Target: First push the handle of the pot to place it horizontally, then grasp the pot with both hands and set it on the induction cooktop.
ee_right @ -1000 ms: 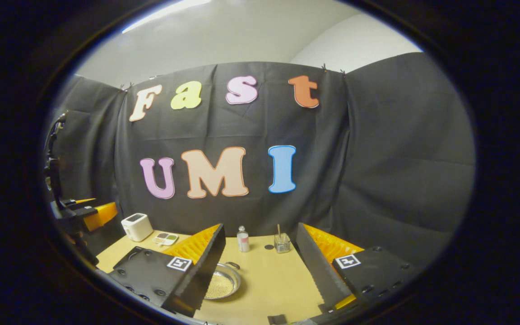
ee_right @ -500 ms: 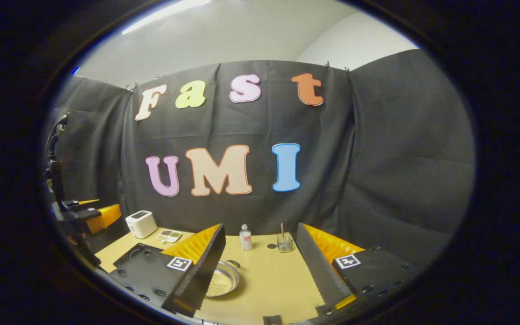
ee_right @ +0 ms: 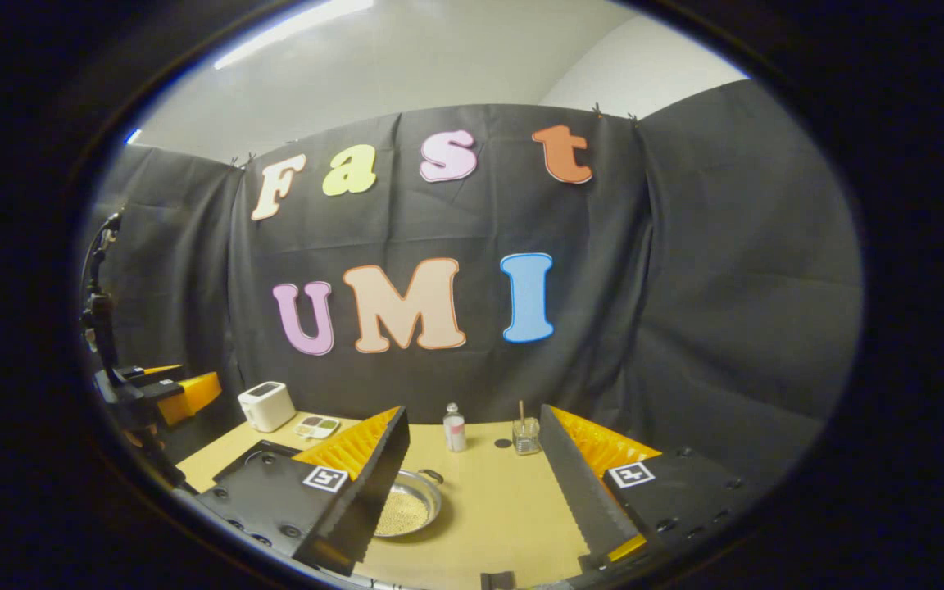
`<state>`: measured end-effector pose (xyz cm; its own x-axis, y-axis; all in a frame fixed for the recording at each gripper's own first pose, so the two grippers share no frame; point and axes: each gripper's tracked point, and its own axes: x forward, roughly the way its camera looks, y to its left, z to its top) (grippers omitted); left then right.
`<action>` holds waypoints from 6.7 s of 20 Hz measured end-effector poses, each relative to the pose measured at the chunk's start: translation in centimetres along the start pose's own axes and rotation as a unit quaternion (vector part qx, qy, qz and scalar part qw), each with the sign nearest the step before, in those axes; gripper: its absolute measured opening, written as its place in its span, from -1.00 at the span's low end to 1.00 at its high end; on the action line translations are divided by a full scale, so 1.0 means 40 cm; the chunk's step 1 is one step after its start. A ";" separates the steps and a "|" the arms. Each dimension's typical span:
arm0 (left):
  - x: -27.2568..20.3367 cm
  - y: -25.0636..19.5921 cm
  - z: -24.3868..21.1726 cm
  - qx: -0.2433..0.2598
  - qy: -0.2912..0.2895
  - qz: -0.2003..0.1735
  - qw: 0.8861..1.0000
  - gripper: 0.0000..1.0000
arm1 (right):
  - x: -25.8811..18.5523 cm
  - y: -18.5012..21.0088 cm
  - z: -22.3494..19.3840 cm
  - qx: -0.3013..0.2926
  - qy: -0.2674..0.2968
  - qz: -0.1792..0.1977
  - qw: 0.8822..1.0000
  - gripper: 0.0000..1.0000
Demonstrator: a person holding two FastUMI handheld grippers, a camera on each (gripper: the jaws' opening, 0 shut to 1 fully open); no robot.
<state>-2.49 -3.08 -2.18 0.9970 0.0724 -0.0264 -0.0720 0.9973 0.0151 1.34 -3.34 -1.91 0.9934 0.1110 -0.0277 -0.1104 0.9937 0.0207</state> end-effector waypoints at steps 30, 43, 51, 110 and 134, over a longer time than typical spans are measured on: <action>0.017 0.369 -0.125 0.004 0.050 0.099 0.994 0.89 | 0.123 0.305 -0.491 0.008 0.249 0.093 0.964 -0.90; 0.142 0.546 -0.215 0.016 0.077 0.070 0.994 0.84 | 0.048 0.473 -0.899 0.016 0.463 0.057 0.884 -0.91; 0.211 0.604 -0.260 0.012 0.090 0.045 0.995 0.86 | 0.066 0.542 -1.071 0.048 0.538 0.018 0.841 -0.94; 0.258 0.602 -0.535 -0.029 0.232 -0.052 0.971 0.93 | 0.212 0.821 -1.077 0.212 0.514 -0.021 0.831 0.77; 0.321 0.149 -0.756 -0.125 0.429 -0.144 0.883 0.92 | 0.387 0.184 -0.930 0.188 0.528 -0.034 0.827 0.87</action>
<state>9.04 4.18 -32.65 0.5956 -0.3075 -0.7421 0.0700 0.9402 -0.3334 14.81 6.34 -39.38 0.3941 0.2052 -0.8959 0.1590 0.9448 0.2864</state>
